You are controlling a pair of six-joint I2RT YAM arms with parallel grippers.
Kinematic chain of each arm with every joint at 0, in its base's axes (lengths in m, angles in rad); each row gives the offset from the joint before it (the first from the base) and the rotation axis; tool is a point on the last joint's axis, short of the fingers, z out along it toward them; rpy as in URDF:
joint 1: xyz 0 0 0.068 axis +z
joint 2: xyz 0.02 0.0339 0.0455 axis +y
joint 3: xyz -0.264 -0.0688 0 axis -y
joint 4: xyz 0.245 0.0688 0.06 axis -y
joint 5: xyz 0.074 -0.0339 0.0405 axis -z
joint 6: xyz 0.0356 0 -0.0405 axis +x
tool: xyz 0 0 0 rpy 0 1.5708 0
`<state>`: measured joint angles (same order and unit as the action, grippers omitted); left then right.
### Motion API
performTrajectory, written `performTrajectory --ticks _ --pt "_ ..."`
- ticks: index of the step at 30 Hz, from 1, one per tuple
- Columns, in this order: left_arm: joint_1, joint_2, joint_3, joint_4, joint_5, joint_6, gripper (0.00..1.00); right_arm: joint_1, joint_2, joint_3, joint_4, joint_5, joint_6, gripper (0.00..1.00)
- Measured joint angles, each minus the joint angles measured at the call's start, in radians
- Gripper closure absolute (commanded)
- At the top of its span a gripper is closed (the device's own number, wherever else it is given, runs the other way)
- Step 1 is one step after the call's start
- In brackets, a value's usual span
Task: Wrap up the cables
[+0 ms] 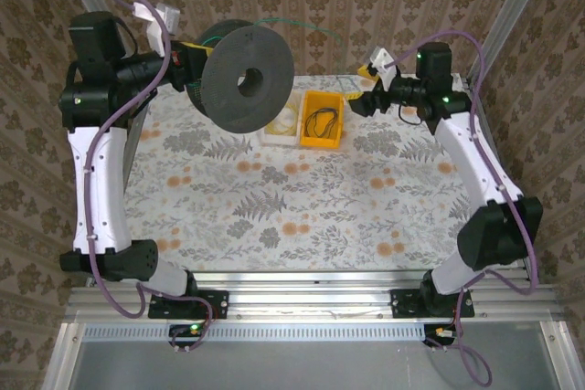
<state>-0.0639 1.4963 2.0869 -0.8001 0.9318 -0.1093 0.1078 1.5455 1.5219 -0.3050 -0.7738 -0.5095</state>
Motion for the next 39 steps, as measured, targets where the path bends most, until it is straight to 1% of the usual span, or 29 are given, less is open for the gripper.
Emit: performTrajectory --ticks 2,4,9,17,21,24,32,39 --pt "0.0 0.004 0.0 0.0 -0.003 -0.004 1.0 -0.001 -0.053 -0.056 0.027 0.024 0.008 0.14" --pt "0.0 0.006 0.0 0.0 -0.005 -0.004 1.0 -0.003 -0.081 -0.09 0.045 0.074 0.011 0.13" --pt "0.0 0.006 0.0 0.0 -0.005 -0.005 1.0 -0.032 -0.06 -0.095 0.064 0.158 0.021 0.06" --pt "0.0 0.006 0.0 0.001 -0.004 -0.015 1.0 -0.039 0.069 -0.095 0.101 0.193 0.032 0.06" --pt "0.0 0.006 0.0 0.001 -0.005 -0.02 1.0 -0.039 0.167 -0.054 0.116 0.222 0.031 0.08" --pt "0.0 0.006 0.0 0.001 -0.005 -0.023 1.0 -0.039 0.201 -0.04 0.131 0.241 0.031 0.07" --pt "0.0 0.006 0.0 0.001 -0.005 -0.026 1.0 -0.039 0.209 -0.013 0.168 0.241 0.023 0.08" --pt "0.0 0.006 0.011 0.001 -0.005 -0.027 1.0 -0.03 0.275 0.047 0.182 0.186 0.042 0.1"
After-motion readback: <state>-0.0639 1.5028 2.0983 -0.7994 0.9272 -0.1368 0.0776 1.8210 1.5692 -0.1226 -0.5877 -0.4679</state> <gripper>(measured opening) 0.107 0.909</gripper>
